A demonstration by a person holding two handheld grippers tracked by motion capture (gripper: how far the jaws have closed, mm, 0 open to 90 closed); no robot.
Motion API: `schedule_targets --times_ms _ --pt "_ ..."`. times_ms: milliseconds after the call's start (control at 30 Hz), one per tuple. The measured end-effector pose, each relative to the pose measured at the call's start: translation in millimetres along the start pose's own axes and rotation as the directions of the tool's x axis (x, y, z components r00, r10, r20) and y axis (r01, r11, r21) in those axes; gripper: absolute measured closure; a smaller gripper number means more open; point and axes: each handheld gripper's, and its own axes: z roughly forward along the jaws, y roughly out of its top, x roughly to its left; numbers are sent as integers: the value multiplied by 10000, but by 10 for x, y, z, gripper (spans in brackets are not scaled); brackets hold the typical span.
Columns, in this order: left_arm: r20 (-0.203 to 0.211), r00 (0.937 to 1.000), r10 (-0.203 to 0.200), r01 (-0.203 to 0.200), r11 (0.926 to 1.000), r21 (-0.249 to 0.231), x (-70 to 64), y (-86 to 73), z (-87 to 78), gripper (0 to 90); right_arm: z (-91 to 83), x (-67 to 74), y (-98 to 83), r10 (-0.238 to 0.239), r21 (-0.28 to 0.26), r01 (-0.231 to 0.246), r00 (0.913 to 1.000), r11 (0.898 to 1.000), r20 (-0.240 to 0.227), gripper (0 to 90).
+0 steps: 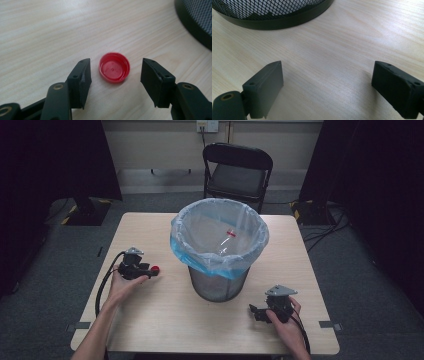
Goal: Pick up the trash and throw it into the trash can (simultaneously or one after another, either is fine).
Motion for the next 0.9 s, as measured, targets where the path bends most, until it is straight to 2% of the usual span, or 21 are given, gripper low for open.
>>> schedule_targets --times_ms 200,300,400,567,700,900 --pt "-451 9985 324 -318 9994 146 0 17 72 455 0 0 0 3 0 -3 10000 10000 -1 95" --pt "-496 9970 589 -581 9982 175 -18 18 78 442 0 0 0 7 2 -7 10000 10000 -1 95" --pt "-815 9920 961 -939 9951 305 -54 23 92 468 0 0 0 5 5 -5 10000 10000 -4 95" --pt "-710 9888 1312 -1299 9912 236 -96 7 88 575 0 0 0 1 -3 -1 10000 10000 1 95" --pt "-740 9908 1131 -1153 9930 -270 -93 -52 88 586 0 1 0 -1 -2 1 10000 10000 3 95" --pt "-813 9913 1034 -1063 9938 -321 -104 -62 89 589 0 1 0 1 -2 -1 10000 10000 3 95"
